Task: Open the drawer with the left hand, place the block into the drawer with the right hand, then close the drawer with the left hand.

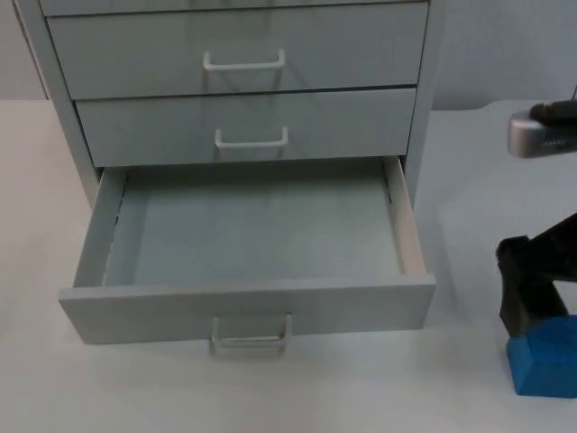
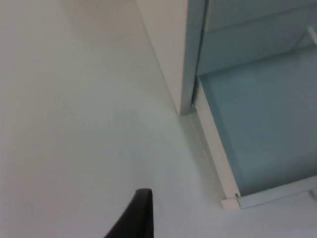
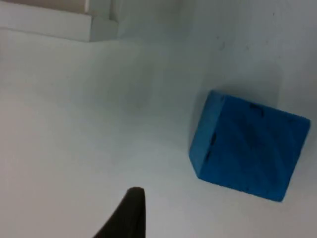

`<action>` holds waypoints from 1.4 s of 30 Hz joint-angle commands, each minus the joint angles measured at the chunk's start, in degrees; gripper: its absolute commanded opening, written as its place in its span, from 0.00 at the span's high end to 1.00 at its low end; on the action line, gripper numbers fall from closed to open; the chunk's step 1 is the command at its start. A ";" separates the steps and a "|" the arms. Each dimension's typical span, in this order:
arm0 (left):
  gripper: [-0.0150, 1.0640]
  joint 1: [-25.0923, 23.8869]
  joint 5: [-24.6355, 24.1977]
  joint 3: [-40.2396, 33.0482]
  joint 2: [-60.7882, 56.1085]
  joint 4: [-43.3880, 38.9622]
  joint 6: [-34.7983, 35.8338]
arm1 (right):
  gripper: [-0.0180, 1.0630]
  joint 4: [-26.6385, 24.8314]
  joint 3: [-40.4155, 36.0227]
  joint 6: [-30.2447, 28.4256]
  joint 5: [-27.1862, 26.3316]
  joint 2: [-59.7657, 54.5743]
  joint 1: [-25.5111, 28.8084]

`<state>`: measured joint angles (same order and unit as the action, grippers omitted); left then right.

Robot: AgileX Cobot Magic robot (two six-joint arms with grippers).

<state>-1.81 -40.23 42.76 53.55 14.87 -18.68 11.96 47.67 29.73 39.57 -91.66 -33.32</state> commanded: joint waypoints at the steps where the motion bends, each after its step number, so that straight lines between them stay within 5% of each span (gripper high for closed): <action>1: 0.01 -0.23 2.04 -0.27 0.10 -5.11 6.58 | 0.01 2.44 0.39 3.79 -2.03 -3.64 0.08; 10: 0.01 -0.23 2.04 -0.27 0.45 -5.90 7.51 | 0.01 3.16 -1.66 5.98 -9.51 -8.97 0.44; 23: 0.01 -0.23 2.04 -0.27 0.44 -5.30 7.51 | 0.08 2.92 -1.66 5.98 -12.55 -12.04 3.46; 27: 0.01 -0.23 2.04 -0.27 0.44 -5.18 7.51 | 0.39 2.79 -1.66 6.92 -11.83 -12.04 3.46; 28: 0.01 -0.23 2.04 -0.27 0.44 -5.18 7.51 | 0.39 2.79 -1.66 6.92 -11.83 -12.04 3.46; 32: 0.01 -0.23 2.04 -0.27 0.44 -5.04 7.51 | 0.89 2.79 -1.66 6.13 -11.11 -11.28 3.46; 34: 0.01 -0.23 2.04 -0.27 0.44 -4.91 7.51 | 0.98 2.79 -1.66 5.15 -10.27 -9.94 3.46; 42: 0.01 -0.23 2.04 -0.27 0.44 -4.34 7.51 | 0.98 2.56 -1.66 2.14 -3.79 4.32 3.35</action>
<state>-1.95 -38.60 42.76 53.93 9.61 -11.54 14.60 46.08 32.89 34.54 -89.99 -30.01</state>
